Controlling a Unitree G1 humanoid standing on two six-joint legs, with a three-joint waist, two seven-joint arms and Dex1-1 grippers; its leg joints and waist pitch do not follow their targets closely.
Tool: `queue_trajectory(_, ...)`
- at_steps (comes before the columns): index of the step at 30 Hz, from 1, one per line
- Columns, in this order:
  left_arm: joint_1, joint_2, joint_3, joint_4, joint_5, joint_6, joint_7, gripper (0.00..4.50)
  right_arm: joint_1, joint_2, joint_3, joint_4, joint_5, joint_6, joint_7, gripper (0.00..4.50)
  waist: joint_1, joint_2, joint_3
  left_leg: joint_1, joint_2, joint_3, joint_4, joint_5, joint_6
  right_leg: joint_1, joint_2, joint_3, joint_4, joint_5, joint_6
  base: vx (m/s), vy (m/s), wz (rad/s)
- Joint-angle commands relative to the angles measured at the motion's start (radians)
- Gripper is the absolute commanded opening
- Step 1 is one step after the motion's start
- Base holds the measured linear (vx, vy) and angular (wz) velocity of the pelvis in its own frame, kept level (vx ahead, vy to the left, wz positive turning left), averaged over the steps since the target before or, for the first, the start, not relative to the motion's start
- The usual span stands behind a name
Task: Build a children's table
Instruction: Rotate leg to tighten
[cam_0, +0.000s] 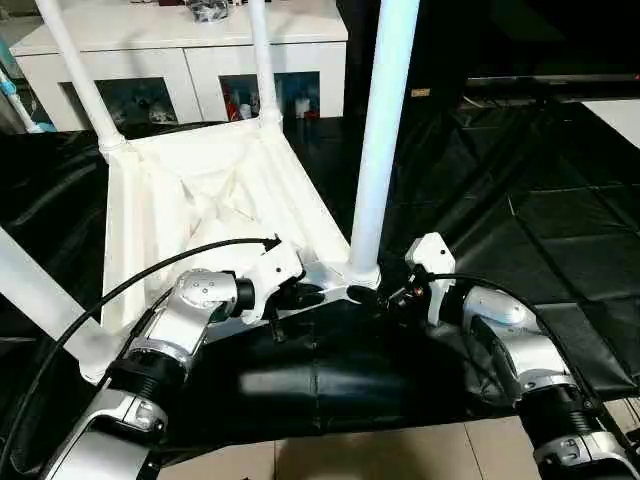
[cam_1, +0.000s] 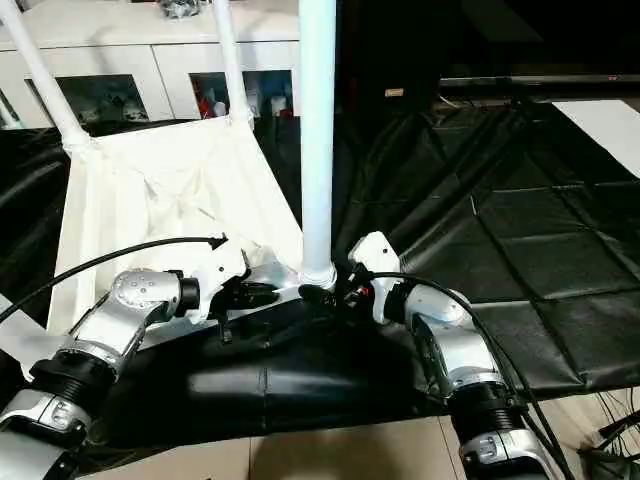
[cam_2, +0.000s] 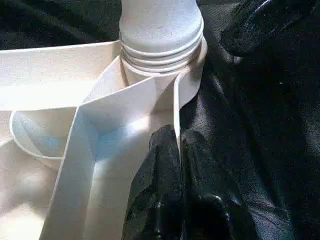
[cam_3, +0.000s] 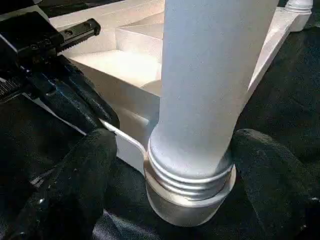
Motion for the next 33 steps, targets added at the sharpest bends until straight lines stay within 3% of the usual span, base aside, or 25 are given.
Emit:
queue_trajectory(1,0.031,-0.006,-0.032,0.034,0.013,0.008,-0.004,0.00,0.008,0.008,0.040,0.000,-0.008,0.012,0.017,3.86,0.008,-0.014,-0.059,0.004,0.043,-0.018,-0.054,-0.150,0.109,0.052,-0.049,0.029,-0.051,-0.055,-0.271,0.000,0.000,0.00)
queue_trajectory(33,0.031,-0.006,-0.032,0.034,0.013,0.008,-0.004,0.00,0.008,0.008,0.040,0.000,-0.008,0.012,0.017,3.86,0.008,-0.014,-0.059,0.004,0.043,-0.019,-0.054,-0.154,0.108,0.051,-0.049,0.029,-0.052,-0.062,-0.270,0.000,0.000,0.00)
